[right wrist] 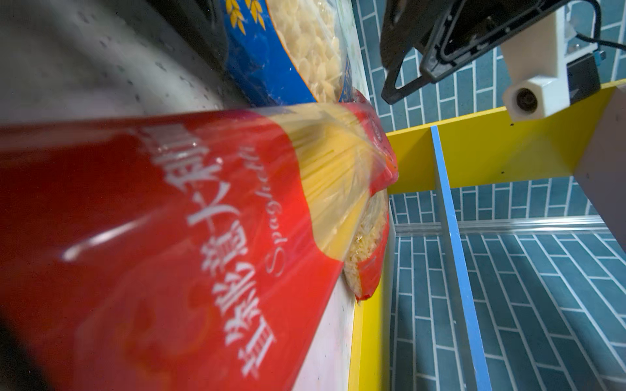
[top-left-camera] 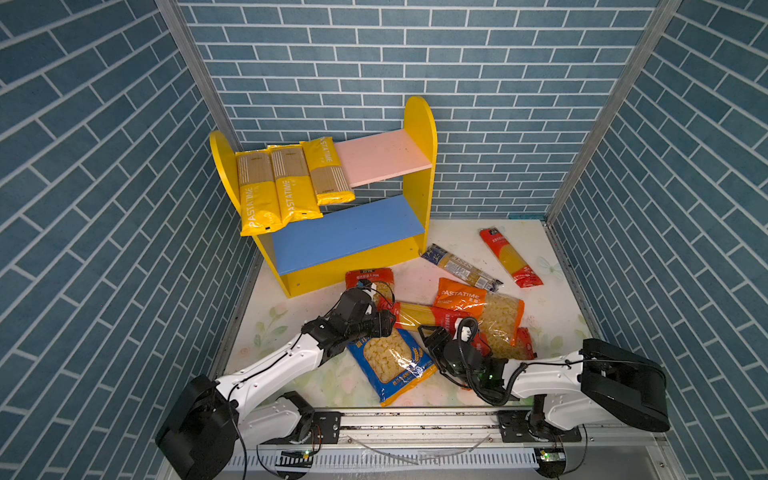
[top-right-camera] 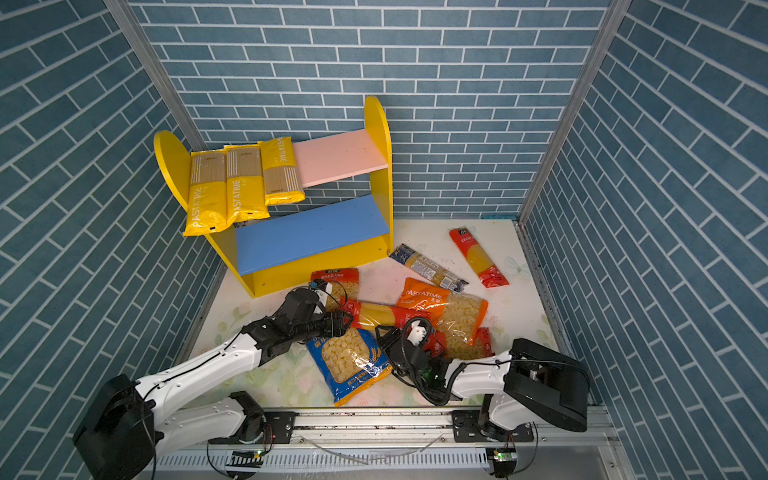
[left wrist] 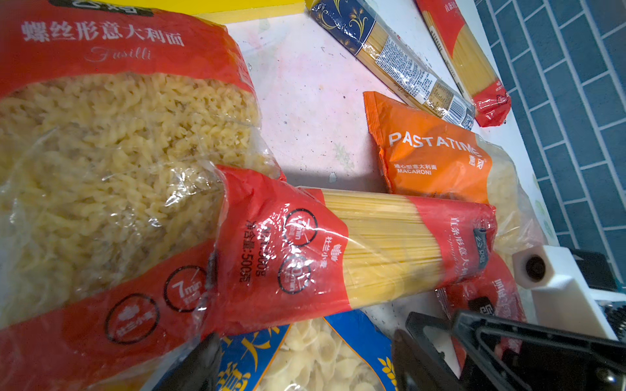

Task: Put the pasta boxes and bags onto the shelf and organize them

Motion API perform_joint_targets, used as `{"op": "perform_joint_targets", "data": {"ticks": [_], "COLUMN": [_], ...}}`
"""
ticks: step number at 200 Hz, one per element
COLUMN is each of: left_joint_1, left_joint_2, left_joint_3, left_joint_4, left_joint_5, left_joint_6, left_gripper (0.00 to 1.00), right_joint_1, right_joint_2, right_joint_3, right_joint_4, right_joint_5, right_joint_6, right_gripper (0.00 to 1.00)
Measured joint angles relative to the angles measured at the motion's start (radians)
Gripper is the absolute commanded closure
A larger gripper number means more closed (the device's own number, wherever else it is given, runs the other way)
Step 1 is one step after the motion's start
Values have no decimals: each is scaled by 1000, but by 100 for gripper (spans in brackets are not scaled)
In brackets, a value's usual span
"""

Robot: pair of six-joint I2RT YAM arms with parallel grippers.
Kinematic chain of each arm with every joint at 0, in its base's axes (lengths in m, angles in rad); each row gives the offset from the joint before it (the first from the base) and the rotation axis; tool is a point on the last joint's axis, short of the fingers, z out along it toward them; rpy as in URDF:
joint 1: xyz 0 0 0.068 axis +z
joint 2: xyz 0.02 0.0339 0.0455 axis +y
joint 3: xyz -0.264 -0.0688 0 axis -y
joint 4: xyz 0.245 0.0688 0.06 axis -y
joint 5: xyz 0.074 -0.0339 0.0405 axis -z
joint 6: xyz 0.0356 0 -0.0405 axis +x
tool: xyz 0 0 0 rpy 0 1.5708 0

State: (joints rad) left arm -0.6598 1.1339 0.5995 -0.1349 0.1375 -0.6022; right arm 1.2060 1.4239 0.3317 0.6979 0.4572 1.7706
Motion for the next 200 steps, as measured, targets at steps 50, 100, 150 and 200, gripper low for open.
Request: {"op": "perform_joint_targets", "data": {"ticks": [50, 100, 150, 200], "left_joint_1": [-1, -2, -2, -2], "left_joint_2": [0, 0, -1, -41], "left_joint_3": [-9, -13, -22, -22], "left_joint_4": [2, 8, 13, -2], "left_joint_5": [3, 6, 6, 5], "left_joint_6": [-10, -13, -14, -13], "left_gripper": [21, 21, 21, 21], "right_joint_1": [0, -4, -68, -107], "right_joint_2": [268, 418, 485, 568], "right_joint_3": [-6, 33, 72, 101], "right_joint_4": [275, 464, 536, 666], "right_joint_5": [146, 250, 239, 191], "right_joint_6": [50, 58, 43, -16], "right_gripper": [27, 29, 40, 61]}}
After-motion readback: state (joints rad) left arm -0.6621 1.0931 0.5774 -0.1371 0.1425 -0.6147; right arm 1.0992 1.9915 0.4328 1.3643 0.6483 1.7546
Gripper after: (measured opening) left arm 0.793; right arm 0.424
